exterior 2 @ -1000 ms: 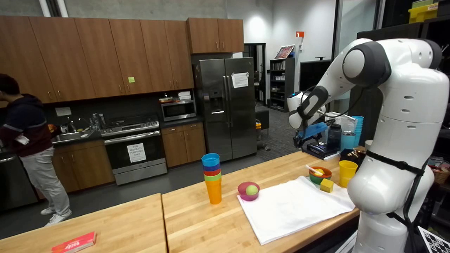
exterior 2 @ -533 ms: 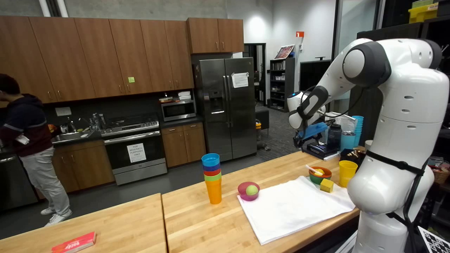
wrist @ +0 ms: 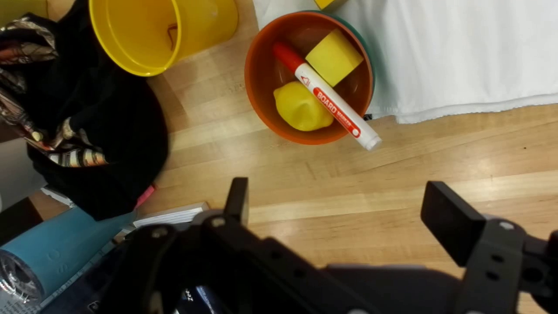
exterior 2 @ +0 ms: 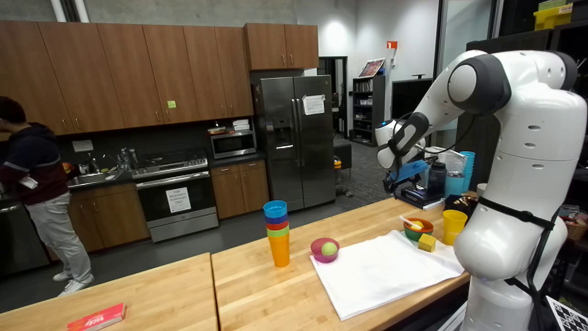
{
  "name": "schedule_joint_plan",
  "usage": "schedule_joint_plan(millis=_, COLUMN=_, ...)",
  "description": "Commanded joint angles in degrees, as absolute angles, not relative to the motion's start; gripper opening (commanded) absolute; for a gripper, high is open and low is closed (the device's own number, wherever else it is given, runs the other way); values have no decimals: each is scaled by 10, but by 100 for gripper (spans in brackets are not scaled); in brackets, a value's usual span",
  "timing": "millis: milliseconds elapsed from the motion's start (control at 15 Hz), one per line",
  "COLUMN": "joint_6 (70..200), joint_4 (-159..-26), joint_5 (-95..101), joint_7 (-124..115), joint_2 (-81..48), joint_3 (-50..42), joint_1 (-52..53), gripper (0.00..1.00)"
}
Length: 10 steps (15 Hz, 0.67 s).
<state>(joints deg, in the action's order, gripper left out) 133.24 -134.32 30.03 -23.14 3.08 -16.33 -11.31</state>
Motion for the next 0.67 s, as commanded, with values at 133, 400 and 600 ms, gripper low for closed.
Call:
schedule_joint_plan(millis=133, joint_6=1331, joint_4=-1342, joint_5=299, joint_7=-230, joint_2=31, joint_3=-150, joint_1=-126, gripper=100)
schedule_joint_plan(millis=400, joint_6=1324, joint_4=-1341, joint_5=296, joint_7=-232, joint_2=28, joint_3=-144, joint_1=-125, gripper=100)
schedule_joint_plan(millis=600, joint_6=1291, joint_4=-1328, joint_5=291, joint_7=-259, joint_2=17, joint_3=-143, joint_1=-127, gripper=100)
